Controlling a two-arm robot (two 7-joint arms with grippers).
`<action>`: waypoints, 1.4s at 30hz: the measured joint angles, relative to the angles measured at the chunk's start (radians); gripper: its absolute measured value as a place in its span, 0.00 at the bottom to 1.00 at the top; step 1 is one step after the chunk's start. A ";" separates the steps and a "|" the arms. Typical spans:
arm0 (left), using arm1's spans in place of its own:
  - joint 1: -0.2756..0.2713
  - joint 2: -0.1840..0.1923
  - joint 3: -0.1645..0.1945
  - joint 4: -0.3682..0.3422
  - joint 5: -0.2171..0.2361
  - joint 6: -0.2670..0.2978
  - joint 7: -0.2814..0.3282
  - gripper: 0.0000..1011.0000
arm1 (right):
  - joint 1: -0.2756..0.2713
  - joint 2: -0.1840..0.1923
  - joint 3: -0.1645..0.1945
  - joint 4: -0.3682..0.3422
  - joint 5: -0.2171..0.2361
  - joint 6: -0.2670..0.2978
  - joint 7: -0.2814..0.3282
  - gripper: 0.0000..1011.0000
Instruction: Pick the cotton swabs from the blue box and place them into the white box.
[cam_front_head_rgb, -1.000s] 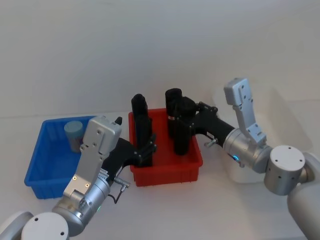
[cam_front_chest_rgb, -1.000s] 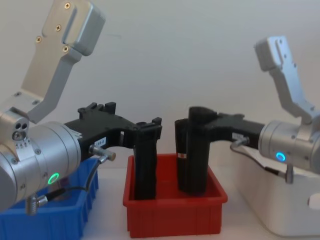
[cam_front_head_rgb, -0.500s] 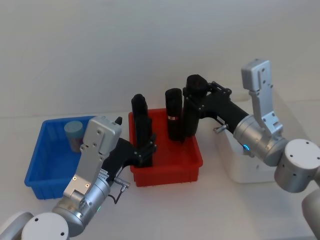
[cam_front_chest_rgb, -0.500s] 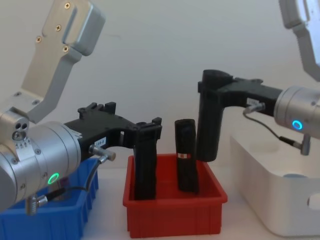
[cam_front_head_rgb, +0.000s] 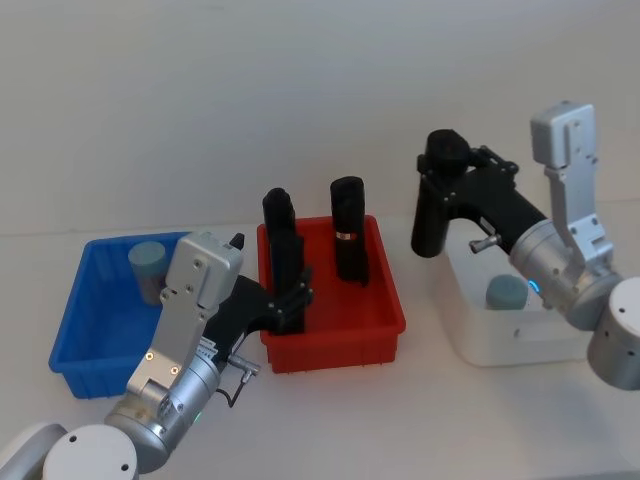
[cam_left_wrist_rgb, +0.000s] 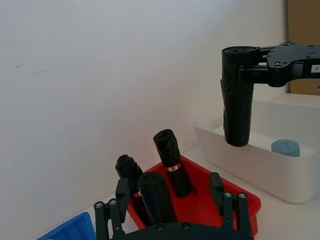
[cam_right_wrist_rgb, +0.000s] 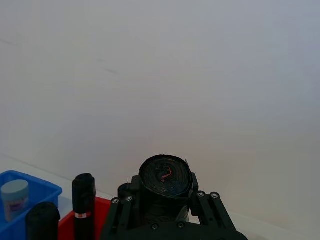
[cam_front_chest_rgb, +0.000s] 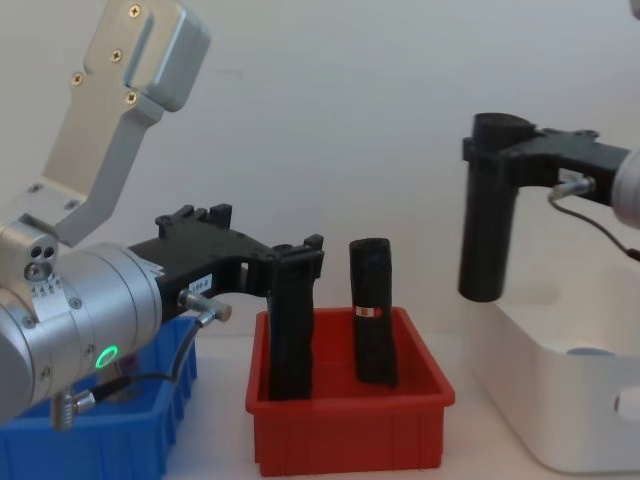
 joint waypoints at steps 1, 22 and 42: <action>0.000 0.000 0.000 0.000 0.000 0.000 0.000 0.99 | -0.003 0.003 0.002 -0.005 -0.001 0.004 -0.004 0.51; 0.000 0.000 0.000 0.000 0.000 0.000 0.000 0.99 | -0.045 0.047 0.041 -0.045 -0.015 0.064 -0.089 0.51; 0.000 0.000 0.000 0.000 0.000 0.000 0.000 0.99 | -0.044 0.043 0.043 -0.009 0.033 0.009 -0.041 0.86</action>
